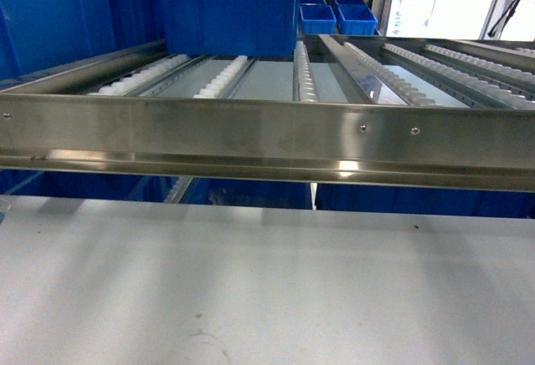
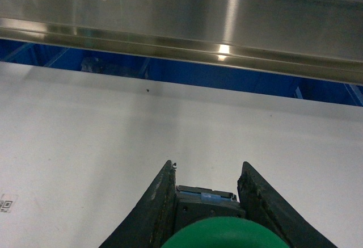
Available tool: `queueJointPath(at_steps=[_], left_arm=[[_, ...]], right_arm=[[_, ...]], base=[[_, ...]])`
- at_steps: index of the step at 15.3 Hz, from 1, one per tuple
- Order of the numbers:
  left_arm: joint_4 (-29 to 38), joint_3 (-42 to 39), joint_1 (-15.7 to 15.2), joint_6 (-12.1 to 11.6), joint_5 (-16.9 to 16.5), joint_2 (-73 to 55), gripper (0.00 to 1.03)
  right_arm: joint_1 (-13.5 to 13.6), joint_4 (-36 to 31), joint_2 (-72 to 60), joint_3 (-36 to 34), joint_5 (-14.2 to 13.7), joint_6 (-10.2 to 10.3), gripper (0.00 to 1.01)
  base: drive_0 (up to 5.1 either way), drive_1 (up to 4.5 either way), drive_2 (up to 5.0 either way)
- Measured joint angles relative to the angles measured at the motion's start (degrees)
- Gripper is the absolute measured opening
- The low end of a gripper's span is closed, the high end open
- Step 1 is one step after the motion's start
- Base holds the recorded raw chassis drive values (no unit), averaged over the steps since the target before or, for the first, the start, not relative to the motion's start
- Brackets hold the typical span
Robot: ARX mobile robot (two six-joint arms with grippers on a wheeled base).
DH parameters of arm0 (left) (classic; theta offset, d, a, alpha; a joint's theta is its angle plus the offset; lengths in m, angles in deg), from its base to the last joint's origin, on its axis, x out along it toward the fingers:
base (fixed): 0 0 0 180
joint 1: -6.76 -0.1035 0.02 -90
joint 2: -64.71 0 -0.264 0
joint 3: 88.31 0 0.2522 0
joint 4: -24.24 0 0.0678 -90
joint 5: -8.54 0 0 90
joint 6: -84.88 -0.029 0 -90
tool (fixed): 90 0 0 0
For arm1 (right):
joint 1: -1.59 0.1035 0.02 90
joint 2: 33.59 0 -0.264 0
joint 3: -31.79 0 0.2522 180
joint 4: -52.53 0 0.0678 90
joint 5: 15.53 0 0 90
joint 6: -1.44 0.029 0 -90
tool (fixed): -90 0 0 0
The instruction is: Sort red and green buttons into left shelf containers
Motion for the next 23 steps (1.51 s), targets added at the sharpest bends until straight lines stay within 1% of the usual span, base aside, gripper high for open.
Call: queueJointPath(at_steps=[4,23], left_arm=[[0.09,0.00,-0.20,0.02,0.00,0.02,0.27],[0.00,0.00,-0.26,0.02,0.17,0.02,0.27]], right_arm=[[0.00,0.02,0.00,0.00,0.00,0.00,0.29],[0.02,0.07,0.00,0.00,0.02,0.00,0.29]], base=[[-4.8,2.58,2.6],[-4.7,1.07,3.7]])
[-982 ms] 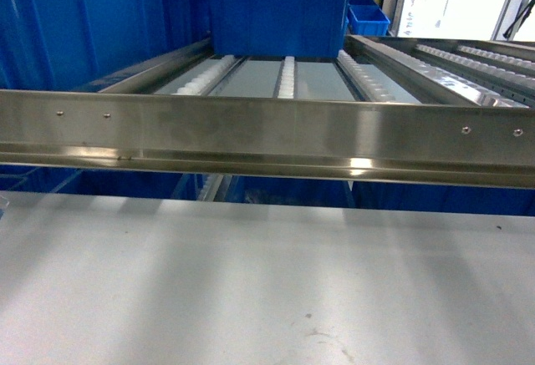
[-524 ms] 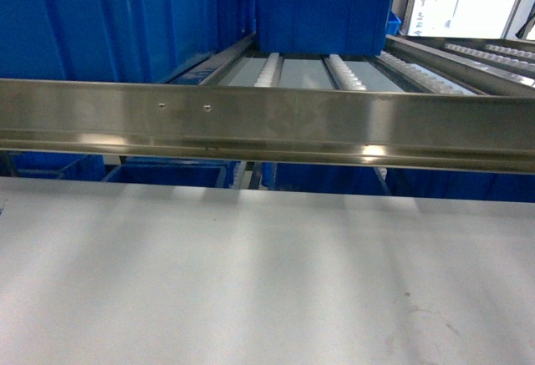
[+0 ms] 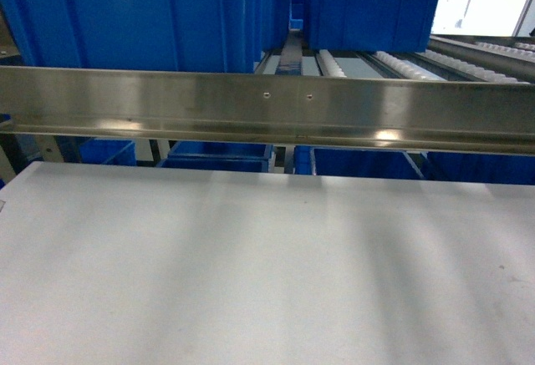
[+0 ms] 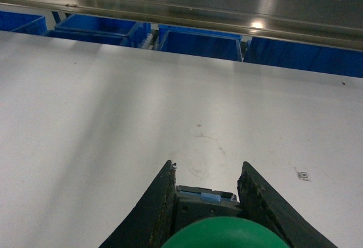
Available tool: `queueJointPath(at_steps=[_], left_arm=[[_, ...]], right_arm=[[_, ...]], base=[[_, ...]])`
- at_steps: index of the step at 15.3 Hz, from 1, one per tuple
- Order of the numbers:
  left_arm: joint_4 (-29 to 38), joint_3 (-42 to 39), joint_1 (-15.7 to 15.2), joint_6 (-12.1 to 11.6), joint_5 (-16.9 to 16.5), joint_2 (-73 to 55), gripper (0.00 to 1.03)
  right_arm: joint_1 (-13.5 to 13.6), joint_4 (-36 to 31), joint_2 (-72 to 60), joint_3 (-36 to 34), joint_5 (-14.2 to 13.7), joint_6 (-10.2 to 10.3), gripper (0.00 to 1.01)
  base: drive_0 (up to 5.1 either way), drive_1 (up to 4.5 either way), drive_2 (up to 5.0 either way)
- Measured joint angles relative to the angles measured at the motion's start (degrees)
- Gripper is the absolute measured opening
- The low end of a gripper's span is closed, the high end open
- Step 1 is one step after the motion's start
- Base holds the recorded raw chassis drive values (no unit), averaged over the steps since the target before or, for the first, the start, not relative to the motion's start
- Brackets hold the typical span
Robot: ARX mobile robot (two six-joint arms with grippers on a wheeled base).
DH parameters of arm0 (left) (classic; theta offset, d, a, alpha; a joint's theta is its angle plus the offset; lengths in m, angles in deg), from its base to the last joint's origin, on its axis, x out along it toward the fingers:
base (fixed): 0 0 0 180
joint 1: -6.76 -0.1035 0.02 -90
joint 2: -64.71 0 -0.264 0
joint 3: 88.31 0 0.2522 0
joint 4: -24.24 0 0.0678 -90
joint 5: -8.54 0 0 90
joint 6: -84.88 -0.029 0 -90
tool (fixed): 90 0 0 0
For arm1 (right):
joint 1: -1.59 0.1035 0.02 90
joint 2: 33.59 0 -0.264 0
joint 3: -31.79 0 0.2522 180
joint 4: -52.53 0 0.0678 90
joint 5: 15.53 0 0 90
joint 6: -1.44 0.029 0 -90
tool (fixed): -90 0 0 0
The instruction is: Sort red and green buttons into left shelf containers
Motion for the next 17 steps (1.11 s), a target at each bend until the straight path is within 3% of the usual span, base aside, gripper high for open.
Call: queueJointPath(at_steps=[17], left_arm=[[0.09,0.00,0.00,0.00,-0.02,0.00,0.27]], right_arm=[[0.00,0.02,0.02,0.00,0.00,0.00,0.29]], base=[[-4.8,1.25,3.5]])
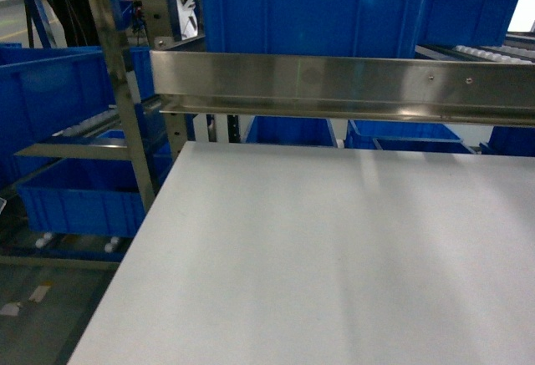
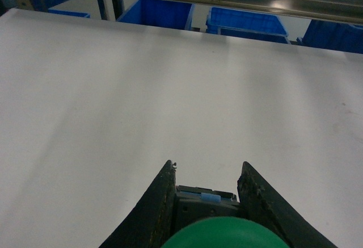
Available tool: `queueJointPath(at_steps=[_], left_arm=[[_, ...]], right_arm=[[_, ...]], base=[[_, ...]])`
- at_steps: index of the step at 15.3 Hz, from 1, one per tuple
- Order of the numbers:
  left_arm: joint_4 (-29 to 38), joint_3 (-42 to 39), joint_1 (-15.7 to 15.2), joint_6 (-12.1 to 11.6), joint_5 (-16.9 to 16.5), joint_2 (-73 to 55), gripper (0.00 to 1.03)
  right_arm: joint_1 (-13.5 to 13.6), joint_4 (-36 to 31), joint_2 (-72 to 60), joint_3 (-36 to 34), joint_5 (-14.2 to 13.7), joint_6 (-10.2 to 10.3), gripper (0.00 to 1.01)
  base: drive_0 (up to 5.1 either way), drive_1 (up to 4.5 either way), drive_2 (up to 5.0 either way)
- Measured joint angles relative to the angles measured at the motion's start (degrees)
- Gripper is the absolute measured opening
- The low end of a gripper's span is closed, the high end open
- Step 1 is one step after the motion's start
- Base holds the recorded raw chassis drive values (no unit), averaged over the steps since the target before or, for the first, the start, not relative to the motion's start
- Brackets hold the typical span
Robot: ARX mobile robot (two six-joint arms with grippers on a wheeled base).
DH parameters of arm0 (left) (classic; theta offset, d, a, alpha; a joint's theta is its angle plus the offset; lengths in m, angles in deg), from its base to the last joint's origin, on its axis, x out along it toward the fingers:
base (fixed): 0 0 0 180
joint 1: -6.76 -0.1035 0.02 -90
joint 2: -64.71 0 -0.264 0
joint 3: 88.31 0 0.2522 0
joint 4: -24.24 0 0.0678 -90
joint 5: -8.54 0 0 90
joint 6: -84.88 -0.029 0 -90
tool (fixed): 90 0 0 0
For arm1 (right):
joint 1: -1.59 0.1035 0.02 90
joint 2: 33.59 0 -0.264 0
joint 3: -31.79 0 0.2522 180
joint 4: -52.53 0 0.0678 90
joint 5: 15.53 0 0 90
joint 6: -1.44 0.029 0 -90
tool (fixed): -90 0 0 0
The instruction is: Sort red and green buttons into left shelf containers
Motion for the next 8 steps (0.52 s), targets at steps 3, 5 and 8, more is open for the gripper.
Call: queueJointPath(at_steps=[3,5,8], left_arm=[[0.04,0.00,0.00,0.00,0.00,0.00,0.27],[-0.13,0.00,0.00,0.00,0.02,-0.02,0.27],[0.07,0.00,0.00,0.00,0.02,0.00,0.27]], right_arm=[[-0.02,-0.09,0.00,0.00,0.00,0.00,0.29],[-0.02,0.13,-0.15,0.00,0.00,0.00,0.29],[-0.02,-0.02,0.02,0.00,0.00,0.00,0.29]], base=[[-5.0,2.36,2.4],[-5.0,2.36,2.4],[-5.0,2.40,2.4]])
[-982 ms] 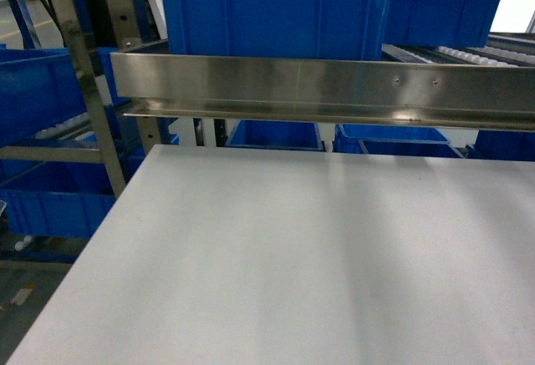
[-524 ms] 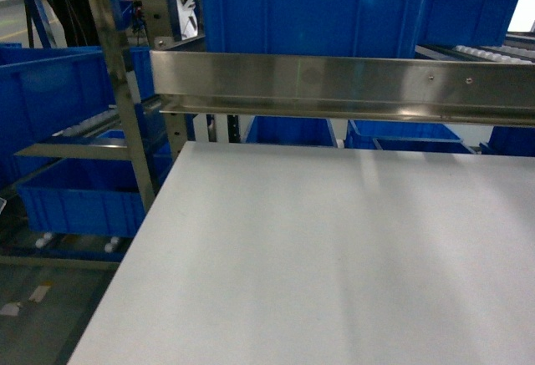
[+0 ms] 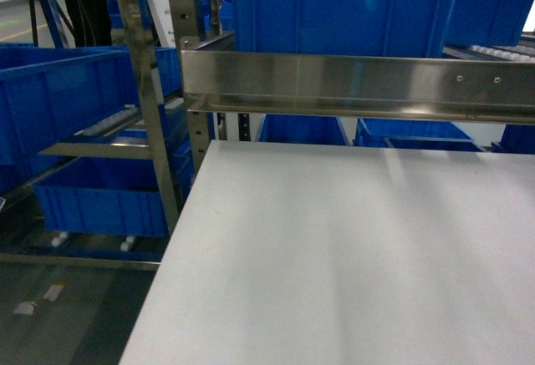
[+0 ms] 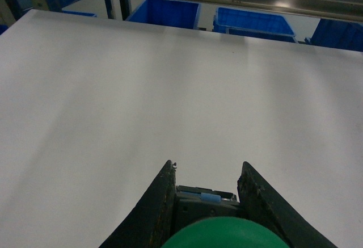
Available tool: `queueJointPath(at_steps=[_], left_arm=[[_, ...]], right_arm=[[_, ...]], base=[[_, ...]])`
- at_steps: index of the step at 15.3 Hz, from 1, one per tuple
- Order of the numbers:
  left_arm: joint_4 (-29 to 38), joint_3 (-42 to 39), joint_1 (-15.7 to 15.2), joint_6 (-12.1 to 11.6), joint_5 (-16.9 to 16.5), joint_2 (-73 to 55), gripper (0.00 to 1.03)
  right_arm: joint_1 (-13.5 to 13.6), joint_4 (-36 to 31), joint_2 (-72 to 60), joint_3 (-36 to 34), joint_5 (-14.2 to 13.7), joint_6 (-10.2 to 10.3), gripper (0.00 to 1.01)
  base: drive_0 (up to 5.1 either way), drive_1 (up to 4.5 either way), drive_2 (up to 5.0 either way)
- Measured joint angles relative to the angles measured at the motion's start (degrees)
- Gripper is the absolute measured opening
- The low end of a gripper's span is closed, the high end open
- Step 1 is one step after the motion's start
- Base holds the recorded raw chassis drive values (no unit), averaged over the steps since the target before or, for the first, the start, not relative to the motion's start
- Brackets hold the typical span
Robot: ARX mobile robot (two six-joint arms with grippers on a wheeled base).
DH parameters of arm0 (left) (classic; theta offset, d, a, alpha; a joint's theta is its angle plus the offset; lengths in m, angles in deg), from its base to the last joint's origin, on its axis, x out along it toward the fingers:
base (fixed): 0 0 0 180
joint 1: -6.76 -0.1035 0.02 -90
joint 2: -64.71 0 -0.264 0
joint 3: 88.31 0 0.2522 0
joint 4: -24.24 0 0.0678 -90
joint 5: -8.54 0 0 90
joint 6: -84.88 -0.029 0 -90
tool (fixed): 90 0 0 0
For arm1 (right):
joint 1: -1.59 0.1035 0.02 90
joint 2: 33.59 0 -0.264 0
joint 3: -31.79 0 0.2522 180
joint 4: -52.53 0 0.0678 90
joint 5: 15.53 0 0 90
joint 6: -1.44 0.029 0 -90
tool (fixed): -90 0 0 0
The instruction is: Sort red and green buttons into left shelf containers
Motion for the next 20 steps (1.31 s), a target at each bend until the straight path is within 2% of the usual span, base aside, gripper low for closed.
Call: queueJointPath(at_steps=[20], left_arm=[[-0.02,0.00,0.07,-0.02,-0.04,0.00,0.27]], right_arm=[[0.00,0.09,-0.13,-0.02,0.00,0.00,0.29]], base=[[-5.0,2.46,2.5]])
